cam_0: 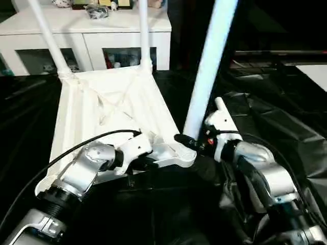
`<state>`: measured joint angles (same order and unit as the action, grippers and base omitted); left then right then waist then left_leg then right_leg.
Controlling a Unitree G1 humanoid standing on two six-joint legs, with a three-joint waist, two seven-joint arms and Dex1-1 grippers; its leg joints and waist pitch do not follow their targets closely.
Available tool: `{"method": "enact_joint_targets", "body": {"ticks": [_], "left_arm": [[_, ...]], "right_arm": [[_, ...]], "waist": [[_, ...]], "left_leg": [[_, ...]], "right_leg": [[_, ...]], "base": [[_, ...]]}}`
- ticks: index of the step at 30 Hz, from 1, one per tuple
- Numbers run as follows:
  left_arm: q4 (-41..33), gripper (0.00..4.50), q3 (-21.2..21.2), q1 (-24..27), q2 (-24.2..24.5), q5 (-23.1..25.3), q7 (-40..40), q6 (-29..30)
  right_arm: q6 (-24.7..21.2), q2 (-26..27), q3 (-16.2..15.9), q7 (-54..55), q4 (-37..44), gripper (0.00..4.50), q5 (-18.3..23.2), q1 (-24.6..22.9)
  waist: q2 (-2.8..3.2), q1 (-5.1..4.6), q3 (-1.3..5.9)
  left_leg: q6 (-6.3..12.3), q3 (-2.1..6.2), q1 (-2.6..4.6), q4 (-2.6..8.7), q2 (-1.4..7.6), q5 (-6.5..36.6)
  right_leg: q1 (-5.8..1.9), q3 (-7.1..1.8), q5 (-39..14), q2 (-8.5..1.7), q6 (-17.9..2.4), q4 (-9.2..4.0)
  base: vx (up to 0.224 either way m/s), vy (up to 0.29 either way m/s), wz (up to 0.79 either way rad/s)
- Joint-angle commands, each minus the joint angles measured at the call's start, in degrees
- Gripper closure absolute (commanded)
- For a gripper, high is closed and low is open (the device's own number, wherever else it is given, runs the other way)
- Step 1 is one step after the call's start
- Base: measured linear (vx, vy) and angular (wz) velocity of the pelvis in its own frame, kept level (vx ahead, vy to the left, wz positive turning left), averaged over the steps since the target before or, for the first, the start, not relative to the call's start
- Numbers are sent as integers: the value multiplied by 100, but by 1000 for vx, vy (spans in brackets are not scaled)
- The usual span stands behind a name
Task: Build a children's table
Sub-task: Insert table leg to table base, then rotate leg to tighten
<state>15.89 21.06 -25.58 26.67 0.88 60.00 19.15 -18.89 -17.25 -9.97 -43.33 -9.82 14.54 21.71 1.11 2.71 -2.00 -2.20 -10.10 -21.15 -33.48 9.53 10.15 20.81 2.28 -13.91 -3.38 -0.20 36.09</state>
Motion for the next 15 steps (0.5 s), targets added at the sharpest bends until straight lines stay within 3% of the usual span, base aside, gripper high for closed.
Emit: {"method": "enact_joint_targets", "body": {"ticks": [1,3,9,15], "left_arm": [[10,450,40,115,49,37,75,142],[-1,450,42,116,45,31,74,137],[-99,450,266,201,233,226,168,64],[18,450,427,161,312,444,134,70]], "right_arm": [[-475,-133,-324,-79,-542,267,-242,-169],[-416,-137,-370,-84,-635,267,-298,-126],[-340,-109,-380,-174,-758,267,-357,-71],[-280,-91,-370,-122,-808,267,-384,-64]], "waist": [[4,28,160],[-31,22,149],[-28,3,136],[-38,-3,130]], "left_leg": [[-96,185,75,489,373,1878],[-93,182,77,490,377,1916],[-119,203,58,523,377,1968],[-134,189,88,537,379,2005]], "right_leg": [[-73,-300,-1468,-503,-1138,-567],[-63,-308,-1589,-512,-1104,-589],[-61,-308,-1779,-518,-993,-607],[-39,-316,-1705,-510,-1009,-631]], "base": [[0,0,0],[0,0,0],[0,0,0],[0,0,0]]}}
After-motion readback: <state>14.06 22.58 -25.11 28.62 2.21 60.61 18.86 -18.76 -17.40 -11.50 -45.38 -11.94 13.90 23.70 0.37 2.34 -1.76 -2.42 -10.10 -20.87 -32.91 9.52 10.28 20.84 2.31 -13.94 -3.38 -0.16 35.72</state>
